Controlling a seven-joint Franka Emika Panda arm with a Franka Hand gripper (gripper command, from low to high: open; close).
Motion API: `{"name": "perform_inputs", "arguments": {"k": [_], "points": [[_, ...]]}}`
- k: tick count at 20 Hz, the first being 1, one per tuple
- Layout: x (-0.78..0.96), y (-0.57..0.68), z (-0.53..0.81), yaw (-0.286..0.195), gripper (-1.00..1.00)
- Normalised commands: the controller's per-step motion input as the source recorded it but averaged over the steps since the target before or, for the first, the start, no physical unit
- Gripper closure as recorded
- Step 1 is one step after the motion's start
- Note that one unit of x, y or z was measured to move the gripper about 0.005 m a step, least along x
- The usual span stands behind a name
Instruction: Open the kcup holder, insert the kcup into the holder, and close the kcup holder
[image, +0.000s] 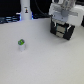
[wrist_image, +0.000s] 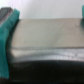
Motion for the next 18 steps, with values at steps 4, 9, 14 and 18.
{"name": "perform_inputs", "arguments": {"k": [4, 9, 14, 18], "points": [[0.99, -0.28, 0.25, -0.042, 1.00], [0.99, -0.30, 0.20, -0.042, 1.00], [0.97, -0.32, 0.21, -0.045, 1.00], [0.95, -0.34, 0.24, -0.048, 1.00]]}}
